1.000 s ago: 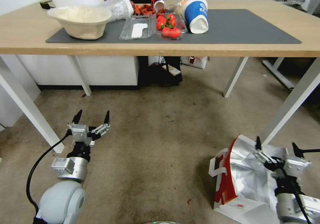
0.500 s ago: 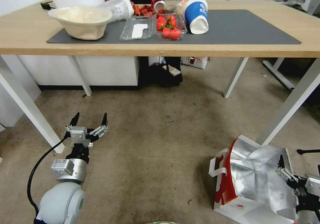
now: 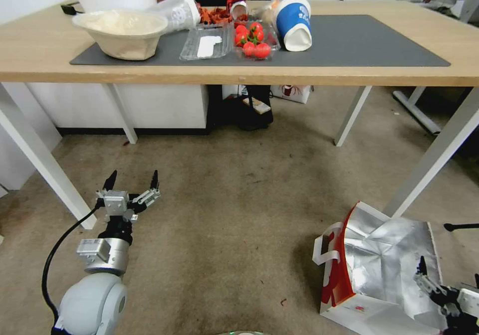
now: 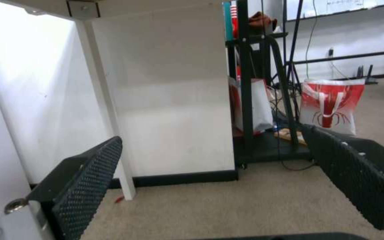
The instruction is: Pick up the food delivery bag from the floor and place it on the table.
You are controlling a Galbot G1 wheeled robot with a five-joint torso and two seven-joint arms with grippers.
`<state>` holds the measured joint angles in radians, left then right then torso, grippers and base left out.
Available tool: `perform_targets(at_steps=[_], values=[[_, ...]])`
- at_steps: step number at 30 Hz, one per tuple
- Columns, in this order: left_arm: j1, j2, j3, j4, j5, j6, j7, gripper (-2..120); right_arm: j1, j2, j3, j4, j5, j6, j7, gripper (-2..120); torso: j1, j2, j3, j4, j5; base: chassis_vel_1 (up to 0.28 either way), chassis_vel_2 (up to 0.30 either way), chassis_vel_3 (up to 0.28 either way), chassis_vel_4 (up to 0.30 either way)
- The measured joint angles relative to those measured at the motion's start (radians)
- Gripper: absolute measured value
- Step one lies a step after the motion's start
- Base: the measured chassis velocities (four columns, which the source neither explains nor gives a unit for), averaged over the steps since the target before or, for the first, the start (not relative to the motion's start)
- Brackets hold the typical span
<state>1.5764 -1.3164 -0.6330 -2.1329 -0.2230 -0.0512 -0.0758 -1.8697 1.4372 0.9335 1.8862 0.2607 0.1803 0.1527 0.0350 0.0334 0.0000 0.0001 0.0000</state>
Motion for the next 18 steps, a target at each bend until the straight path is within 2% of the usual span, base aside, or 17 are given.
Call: perform_targets(at_steps=[9, 14, 16, 18], values=[[0.012, 0.000, -0.010, -0.009, 0.001, -0.007, -0.003, 100, -0.008, 0.010, -0.025, -0.012, 0.005, -0.020, 0.002, 100, 0.000, 0.000, 0.000, 0.0000, -0.0001, 0.000, 0.000, 0.000, 0.000], [0.022, -0.008, -0.006, -0.014, 0.008, -0.015, -0.007, 100, -0.009, 0.011, -0.033, -0.033, 0.002, -0.024, 0.001, 86, 0.000, 0.000, 0.000, 0.0000, 0.0000, 0.000, 0.000, 0.000, 0.000], [0.022, -0.006, -0.010, -0.018, 0.008, -0.015, -0.010, 100, -0.012, 0.012, -0.036, -0.036, 0.005, -0.034, -0.002, 75, 0.000, 0.000, 0.000, 0.0000, -0.0001, 0.000, 0.000, 0.000, 0.000], [0.021, -0.004, -0.012, -0.019, 0.007, -0.015, -0.011, 100, -0.012, 0.012, -0.037, -0.036, 0.006, -0.037, -0.002, 72, 0.000, 0.000, 0.000, 0.0000, -0.0001, 0.000, 0.000, 0.000, 0.000]])
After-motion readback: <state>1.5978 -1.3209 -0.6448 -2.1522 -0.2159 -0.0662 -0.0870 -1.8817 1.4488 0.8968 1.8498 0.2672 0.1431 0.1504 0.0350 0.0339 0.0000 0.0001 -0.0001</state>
